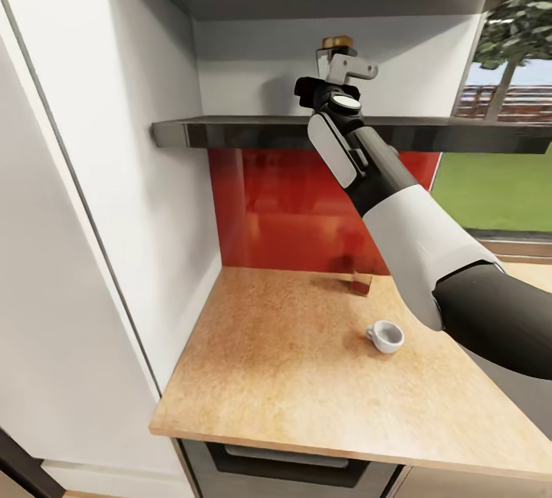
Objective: Set up a coffee station on the kitchen countertop: keep the coffee maker on the countertop, move the bottle of coffee from the kitchen shelf to the counter next to the coffee maker, place a paper coffee filter on top of the coffee maker, put the saucer next to the coffee maker with the coffee cup on the saucer, and place the electric kettle next to the coffee maker.
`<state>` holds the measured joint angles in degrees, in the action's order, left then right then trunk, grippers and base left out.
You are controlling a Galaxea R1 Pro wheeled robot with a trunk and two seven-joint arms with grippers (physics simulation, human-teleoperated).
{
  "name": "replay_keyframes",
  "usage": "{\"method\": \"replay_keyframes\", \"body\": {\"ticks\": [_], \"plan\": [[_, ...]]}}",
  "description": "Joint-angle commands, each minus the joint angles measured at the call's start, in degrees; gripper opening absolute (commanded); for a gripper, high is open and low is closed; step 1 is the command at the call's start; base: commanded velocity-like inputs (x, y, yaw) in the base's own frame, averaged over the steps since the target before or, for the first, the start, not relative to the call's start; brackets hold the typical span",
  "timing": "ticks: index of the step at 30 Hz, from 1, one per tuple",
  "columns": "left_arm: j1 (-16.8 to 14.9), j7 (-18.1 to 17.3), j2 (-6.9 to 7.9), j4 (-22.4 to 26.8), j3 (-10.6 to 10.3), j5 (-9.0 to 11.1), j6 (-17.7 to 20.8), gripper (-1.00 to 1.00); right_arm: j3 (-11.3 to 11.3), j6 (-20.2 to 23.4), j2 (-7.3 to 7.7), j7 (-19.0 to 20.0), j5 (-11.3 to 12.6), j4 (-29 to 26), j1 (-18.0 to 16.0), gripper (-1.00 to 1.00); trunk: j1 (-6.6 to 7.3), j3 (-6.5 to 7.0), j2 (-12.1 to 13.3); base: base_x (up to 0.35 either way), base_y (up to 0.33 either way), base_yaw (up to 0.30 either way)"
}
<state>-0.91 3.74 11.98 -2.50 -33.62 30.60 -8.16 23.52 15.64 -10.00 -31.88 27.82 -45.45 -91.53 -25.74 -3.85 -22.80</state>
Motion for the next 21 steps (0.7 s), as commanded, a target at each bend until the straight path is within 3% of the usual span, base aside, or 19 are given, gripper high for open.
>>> {"method": "replay_keyframes", "body": {"ticks": [1, 21], "plan": [[-0.1, 0.0, -0.03, -0.1, -0.5, 0.3, -0.3, 1.00, 0.1, 0.2, 0.00, -0.4, 0.2, 0.0, -0.1, 1.00, -0.04, -0.13, -0.1, 0.053, 0.000, 0.000], [-0.1, 0.0, -0.12, -0.1, -0.5, 0.3, -0.3, 1.00, 0.0, 0.3, 0.00, -0.4, 0.2, -0.1, -0.1, 1.00, -0.04, -0.13, -0.1, 0.060, -0.010, 0.000]]}}
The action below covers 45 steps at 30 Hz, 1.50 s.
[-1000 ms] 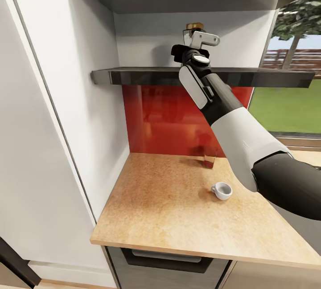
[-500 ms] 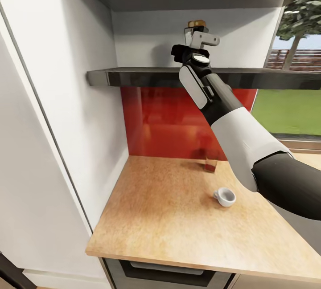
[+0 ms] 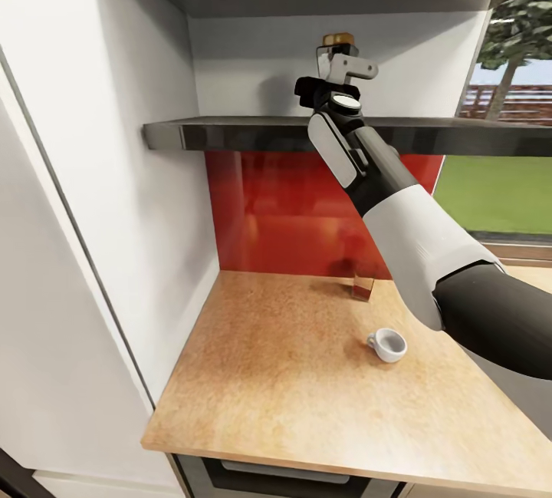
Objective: Set up a coffee station on the kitchen countertop: keep the coffee maker on the countertop, move the bottle of coffee from the kitchen shelf to the counter next to the coffee maker, place a paper coffee filter on top of the coffee maker, put the saucer next to the coffee maker with the coffee cup on the saucer, and place the electric kettle next to the coffee maker.
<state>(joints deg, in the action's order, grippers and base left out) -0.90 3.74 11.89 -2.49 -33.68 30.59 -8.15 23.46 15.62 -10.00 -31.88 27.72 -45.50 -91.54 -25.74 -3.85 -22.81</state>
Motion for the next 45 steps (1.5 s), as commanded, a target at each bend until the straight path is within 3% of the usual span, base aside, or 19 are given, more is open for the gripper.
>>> {"method": "replay_keyframes", "body": {"ticks": [1, 45], "plan": [[-0.1, 0.0, -0.03, -0.1, -0.5, 0.3, -0.3, 1.00, 0.1, 0.3, 0.00, -0.4, 0.2, 0.0, -0.1, 1.00, -0.04, -0.14, -0.1, 0.018, -0.008, 0.000], [-0.1, 0.0, -0.03, -0.1, -0.6, 0.3, -0.3, 1.00, 0.2, 0.2, 0.00, -0.4, 0.2, 0.3, -0.1, 1.00, -0.04, -0.14, -0.1, 0.057, -0.007, 0.000]]}}
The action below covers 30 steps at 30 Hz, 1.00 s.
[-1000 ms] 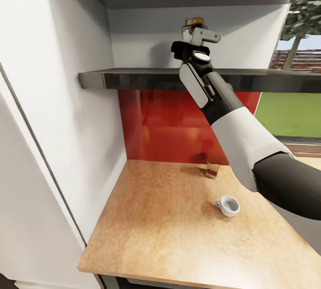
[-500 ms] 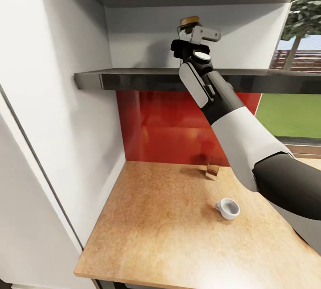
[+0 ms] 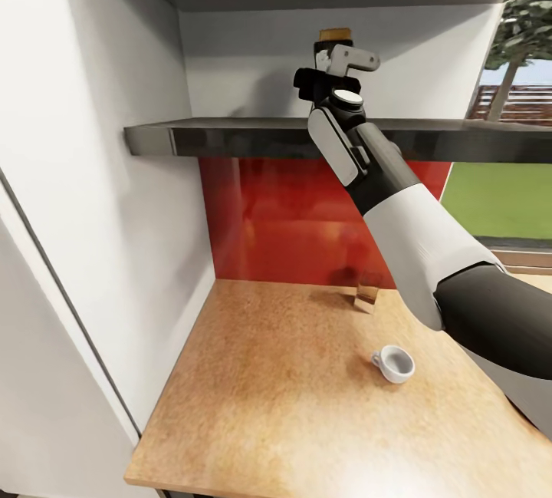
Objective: Set up a coffee station on the kitchen countertop: keep the coffee maker on the countertop, move the bottle of coffee from the kitchen shelf to the counter next to the coffee maker, place a paper coffee filter on top of the coffee maker, put the saucer next to the coffee maker with the coffee cup on the saucer, and place the electric kettle next to the coffee maker.
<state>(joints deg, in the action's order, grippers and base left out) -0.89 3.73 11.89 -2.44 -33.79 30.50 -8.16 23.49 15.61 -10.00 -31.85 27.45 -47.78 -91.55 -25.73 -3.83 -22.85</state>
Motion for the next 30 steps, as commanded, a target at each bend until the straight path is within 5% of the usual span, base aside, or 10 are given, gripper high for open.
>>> {"method": "replay_keyframes", "body": {"ticks": [1, 12, 13, 30], "plan": [[-0.1, 0.0, -0.03, -0.1, -0.5, 0.3, -0.3, 1.00, 0.1, 0.2, 0.00, -0.4, 0.5, 2.6, 0.0, 1.00, -0.06, -0.15, -0.1, 0.007, 0.000, 0.000], [-0.1, 0.0, -0.03, -0.1, -0.5, 0.3, -0.3, 1.00, 0.1, 0.2, 0.00, -0.4, 0.5, 2.6, -0.1, 1.00, -0.06, -0.15, -0.1, 0.001, 0.000, 0.000], [-0.1, 0.0, -0.03, -0.1, -0.5, 0.3, -0.3, 1.00, 0.1, 0.2, 0.00, -0.4, 0.5, 2.6, -0.1, -1.00, -0.06, -0.15, -0.1, 0.000, 0.000, 0.000], [-0.1, 0.1, -0.03, -0.1, -0.5, 0.3, -0.3, 1.00, 0.1, 0.2, 0.00, -0.4, 0.5, 2.5, -0.1, -1.00, -0.06, -0.15, -0.1, 0.000, 0.000, 0.000]]}}
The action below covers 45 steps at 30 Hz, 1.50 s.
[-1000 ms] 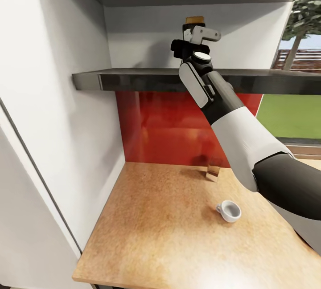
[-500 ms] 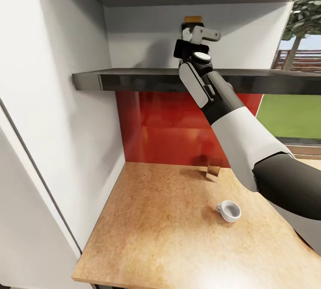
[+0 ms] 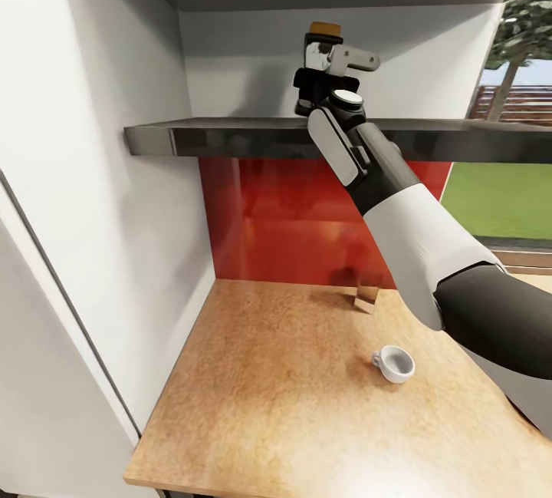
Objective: Set up a coffee station on the kitchen countertop: keep the coffee maker on the countertop, move the bottle of coffee from the kitchen shelf to the counter next to the coffee maker, place a paper coffee filter on top of the coffee maker, put the saucer next to the coffee maker with the coffee cup on the saucer, and place the electric kettle next to the coffee maker.
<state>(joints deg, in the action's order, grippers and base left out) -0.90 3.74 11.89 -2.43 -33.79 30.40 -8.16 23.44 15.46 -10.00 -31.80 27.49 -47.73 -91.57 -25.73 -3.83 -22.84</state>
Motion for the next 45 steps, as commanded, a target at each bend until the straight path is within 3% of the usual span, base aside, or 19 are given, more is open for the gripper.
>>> {"method": "replay_keyframes", "body": {"ticks": [1, 19, 26, 45], "plan": [[-0.1, 0.0, -0.03, -0.1, -0.5, 0.4, -0.3, 1.00, 0.1, 0.4, 0.00, -0.5, 0.5, 2.5, -0.1, -1.00, -0.05, -0.15, -0.1, 0.000, 0.000, 0.000], [-0.1, 0.0, -0.03, -0.1, -0.5, 0.2, -0.3, 1.00, -0.1, 1.9, 0.00, -0.4, 0.4, 2.4, 0.0, -1.00, -0.05, -0.15, -0.1, -0.001, -0.018, 0.000], [-0.1, 0.0, -0.02, -0.2, -0.4, 0.2, -0.2, 1.00, -0.3, 5.5, 0.00, -0.4, 0.6, 1.5, -0.1, -1.00, -0.05, -0.15, -0.1, -0.105, -0.229, 0.000], [-0.1, 0.0, -0.03, -0.1, -0.5, 0.2, -0.2, 1.00, -0.1, 5.7, 0.00, -0.5, 0.5, -0.9, -0.1, -1.00, -0.05, -0.14, -0.1, -0.077, -0.262, -0.002]]}}
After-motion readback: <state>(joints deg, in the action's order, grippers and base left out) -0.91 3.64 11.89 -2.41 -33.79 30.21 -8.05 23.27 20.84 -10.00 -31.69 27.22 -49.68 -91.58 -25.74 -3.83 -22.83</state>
